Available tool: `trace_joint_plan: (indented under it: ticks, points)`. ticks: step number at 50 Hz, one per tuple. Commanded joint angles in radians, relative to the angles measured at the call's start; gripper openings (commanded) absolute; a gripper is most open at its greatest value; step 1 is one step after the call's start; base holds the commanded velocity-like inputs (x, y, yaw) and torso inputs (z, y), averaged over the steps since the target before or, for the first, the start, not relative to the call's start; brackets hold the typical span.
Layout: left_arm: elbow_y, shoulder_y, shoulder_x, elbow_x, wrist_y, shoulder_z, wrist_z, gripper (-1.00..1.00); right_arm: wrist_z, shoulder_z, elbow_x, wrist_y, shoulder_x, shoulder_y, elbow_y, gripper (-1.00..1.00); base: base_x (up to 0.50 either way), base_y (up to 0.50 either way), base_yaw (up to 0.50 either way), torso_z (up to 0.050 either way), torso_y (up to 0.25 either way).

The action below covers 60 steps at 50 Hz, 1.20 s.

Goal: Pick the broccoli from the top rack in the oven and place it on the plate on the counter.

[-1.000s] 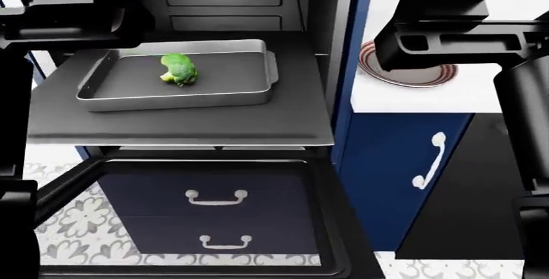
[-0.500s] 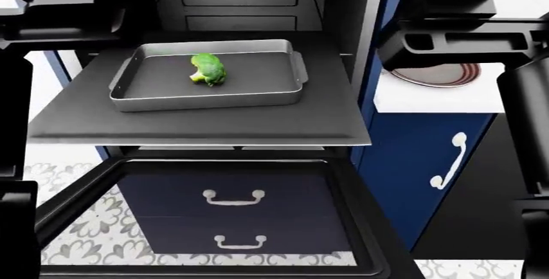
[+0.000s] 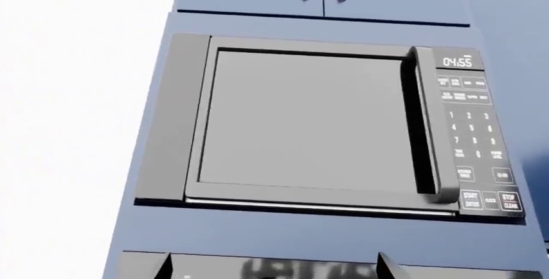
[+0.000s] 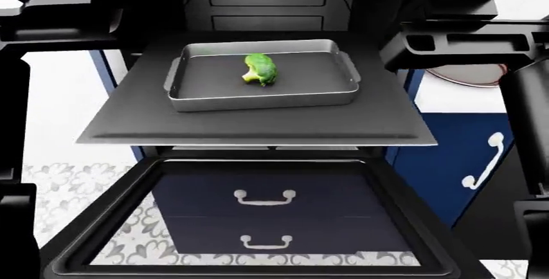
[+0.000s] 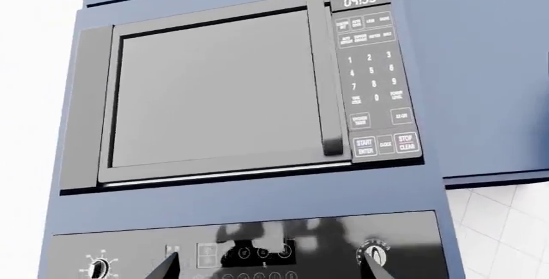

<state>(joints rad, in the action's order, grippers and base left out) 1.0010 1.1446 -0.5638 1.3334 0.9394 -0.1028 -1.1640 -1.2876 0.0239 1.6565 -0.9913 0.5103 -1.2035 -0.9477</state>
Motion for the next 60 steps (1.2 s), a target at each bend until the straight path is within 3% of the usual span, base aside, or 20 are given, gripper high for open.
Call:
trace_joint_plan:
  ticks: [1,18,36,51,60]
  points:
    - [-0.001,0.0,-0.007,-0.004,-0.005,-0.006,-0.005,1.0,-0.003,0.007,0.008,0.006,0.004,0.001,-0.002,1.0,0.0,0.5,0.0,0.0,0.0]
    - [0.001,-0.001,-0.012,-0.004,-0.019,-0.014,-0.01,1.0,0.002,0.018,0.012,0.014,0.001,0.001,0.0,1.0,0.07,0.47,0.0,0.0,0.0]
    - [0.003,0.001,-0.013,-0.002,-0.034,-0.028,-0.012,1.0,0.015,0.006,0.0,0.037,-0.004,0.007,-0.013,1.0,0.5,0.01,0.0,0.0,0.001]
    - [0.005,-0.006,-0.017,-0.007,-0.045,-0.038,-0.016,1.0,0.006,0.012,-0.002,0.041,0.001,0.023,-0.002,1.0,0.0,0.0,0.0,0.0,0.001]
    - [0.004,-0.003,-0.021,-0.002,-0.05,-0.043,-0.023,1.0,0.016,0.012,-0.018,0.039,0.006,0.021,-0.012,1.0,0.38,-0.22,0.0,0.0,0.0]
